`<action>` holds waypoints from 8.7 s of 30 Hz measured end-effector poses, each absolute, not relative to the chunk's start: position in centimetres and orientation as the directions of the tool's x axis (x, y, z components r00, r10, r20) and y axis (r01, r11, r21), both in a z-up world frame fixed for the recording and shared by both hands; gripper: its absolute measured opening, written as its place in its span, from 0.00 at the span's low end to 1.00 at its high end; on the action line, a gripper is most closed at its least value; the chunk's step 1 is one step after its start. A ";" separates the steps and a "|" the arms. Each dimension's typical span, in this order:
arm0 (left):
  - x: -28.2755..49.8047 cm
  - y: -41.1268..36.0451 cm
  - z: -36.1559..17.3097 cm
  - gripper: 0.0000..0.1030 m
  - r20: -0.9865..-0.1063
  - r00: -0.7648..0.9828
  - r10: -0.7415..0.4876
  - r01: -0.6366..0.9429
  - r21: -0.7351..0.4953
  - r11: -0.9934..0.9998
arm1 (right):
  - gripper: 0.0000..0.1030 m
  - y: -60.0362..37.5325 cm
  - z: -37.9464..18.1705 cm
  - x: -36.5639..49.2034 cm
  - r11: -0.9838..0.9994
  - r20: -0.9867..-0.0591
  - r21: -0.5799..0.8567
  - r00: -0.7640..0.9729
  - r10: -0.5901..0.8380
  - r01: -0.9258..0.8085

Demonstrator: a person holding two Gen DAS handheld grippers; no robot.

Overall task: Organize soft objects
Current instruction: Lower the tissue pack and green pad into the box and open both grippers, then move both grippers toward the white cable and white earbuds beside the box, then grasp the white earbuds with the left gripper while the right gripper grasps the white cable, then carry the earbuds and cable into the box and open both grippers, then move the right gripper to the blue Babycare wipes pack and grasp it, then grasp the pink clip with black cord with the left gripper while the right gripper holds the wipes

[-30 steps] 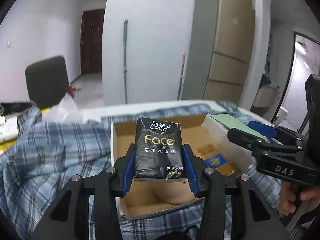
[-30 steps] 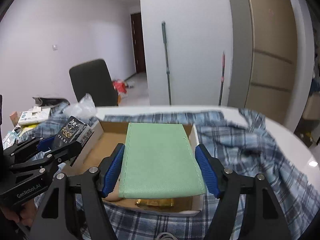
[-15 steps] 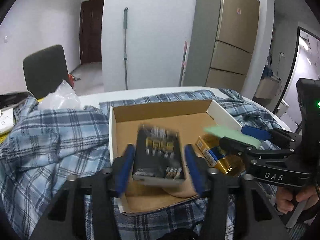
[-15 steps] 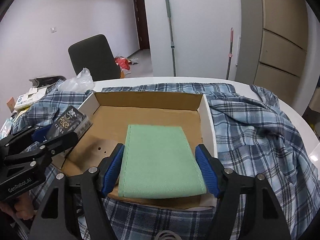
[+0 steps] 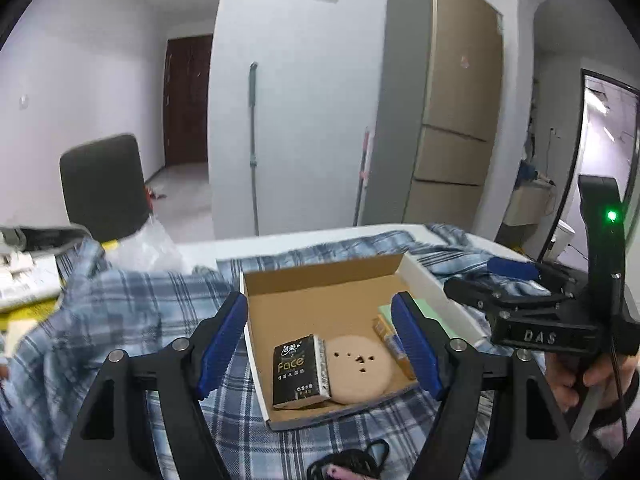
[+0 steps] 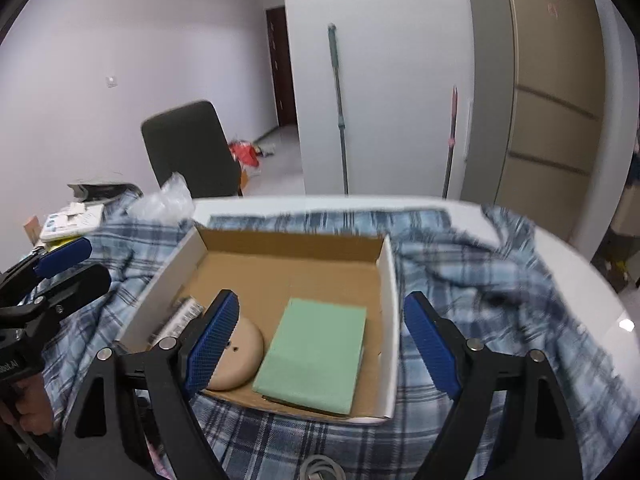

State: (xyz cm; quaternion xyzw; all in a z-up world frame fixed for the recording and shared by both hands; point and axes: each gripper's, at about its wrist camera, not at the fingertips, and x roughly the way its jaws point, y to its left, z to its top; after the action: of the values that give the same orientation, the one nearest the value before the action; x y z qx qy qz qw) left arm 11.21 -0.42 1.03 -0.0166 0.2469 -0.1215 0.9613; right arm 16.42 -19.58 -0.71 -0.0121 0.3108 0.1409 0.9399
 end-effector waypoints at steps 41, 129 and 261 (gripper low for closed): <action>5.6 1.0 -8.4 0.50 -0.851 0.372 -0.371 0.515 -0.143 0.845 | 0.50 -22.6 -5.3 6.6 0.923 -0.728 0.044 0.621 0.292 -0.382; 5.4 -0.5 -1.2 0.23 -0.357 0.879 -0.316 0.292 -0.121 0.949 | 0.20 -19.1 0.1 8.8 0.942 -0.509 -0.020 0.814 0.279 -0.335; 9.2 -1.9 -8.7 0.17 -0.800 0.465 -0.380 0.328 -0.244 0.913 | 0.33 -17.7 -6.5 0.3 0.983 -0.655 0.157 0.734 0.176 -0.096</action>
State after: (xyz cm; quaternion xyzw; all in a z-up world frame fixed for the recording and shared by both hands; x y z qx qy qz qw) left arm 9.20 -1.93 -8.66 -0.0276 0.4742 -0.2070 0.8553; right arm 0.35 -17.69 -6.48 0.0561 0.3570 0.0733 0.9295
